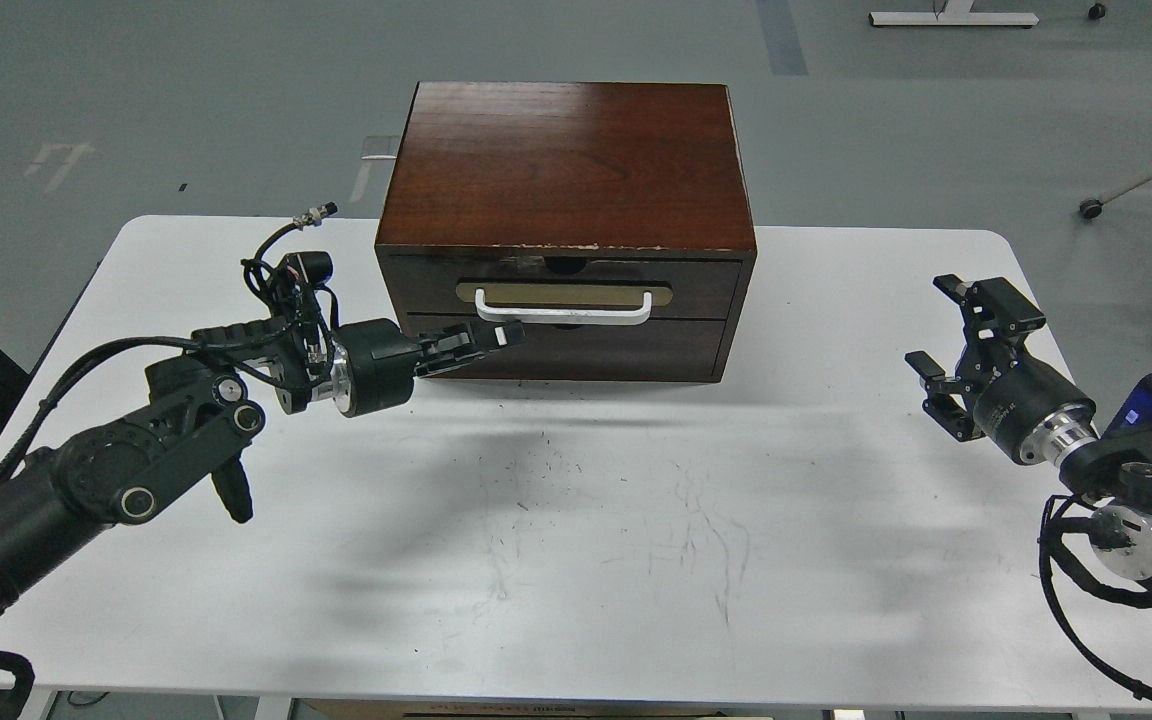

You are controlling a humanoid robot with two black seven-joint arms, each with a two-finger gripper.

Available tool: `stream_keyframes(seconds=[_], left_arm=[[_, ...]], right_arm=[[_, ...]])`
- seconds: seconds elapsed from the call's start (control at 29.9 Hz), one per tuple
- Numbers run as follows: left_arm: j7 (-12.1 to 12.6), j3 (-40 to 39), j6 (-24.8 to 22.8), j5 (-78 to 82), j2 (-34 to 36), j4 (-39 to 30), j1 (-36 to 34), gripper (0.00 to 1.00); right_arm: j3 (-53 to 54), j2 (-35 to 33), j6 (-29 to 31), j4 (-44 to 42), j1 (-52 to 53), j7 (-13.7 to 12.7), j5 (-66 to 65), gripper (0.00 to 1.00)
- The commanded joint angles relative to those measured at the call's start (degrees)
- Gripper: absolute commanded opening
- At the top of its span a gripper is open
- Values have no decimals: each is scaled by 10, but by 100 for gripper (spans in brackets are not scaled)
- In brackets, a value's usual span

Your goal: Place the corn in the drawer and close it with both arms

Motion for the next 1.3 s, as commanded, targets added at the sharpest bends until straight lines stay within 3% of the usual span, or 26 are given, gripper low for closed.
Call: stream_keyframes(seconds=[0.0,0.4,0.6,0.63,0.77,0.8,0.84,1.07,1.27], left_arm=[[0,0,2,0,2,4,-1,0],[-4,3,-13,-3,0,-6,8,0],[-23,11,-34,-17,23,-73,27,0],[-23,10,-34,-31,34,-91,30,5],[-24,3,-34,-107,58,-133,30,50],[-23,0,-34,-149,67,-148,30,79],[-22,-3,-34,-194,78,-158,30,100],[-23,-48,-34,-380,113,-175,31,100],[-23,-90,-34,-497,129,-147,71,100]], right_arm=[[1,-1,0,0,-1,0,0,98],[3,-2,0,1,-1,0,0,98],[4,-2,0,0,-2,0,0,98],[4,-2,0,0,-3,0,0,98],[6,-2,0,1,-4,0,0,98],[9,-3,0,0,-4,0,0,98],[10,-3,-1,0,-4,0,0,98],[15,-1,-7,-2,-4,0,1,98],[35,7,-10,-4,-5,0,3,98]])
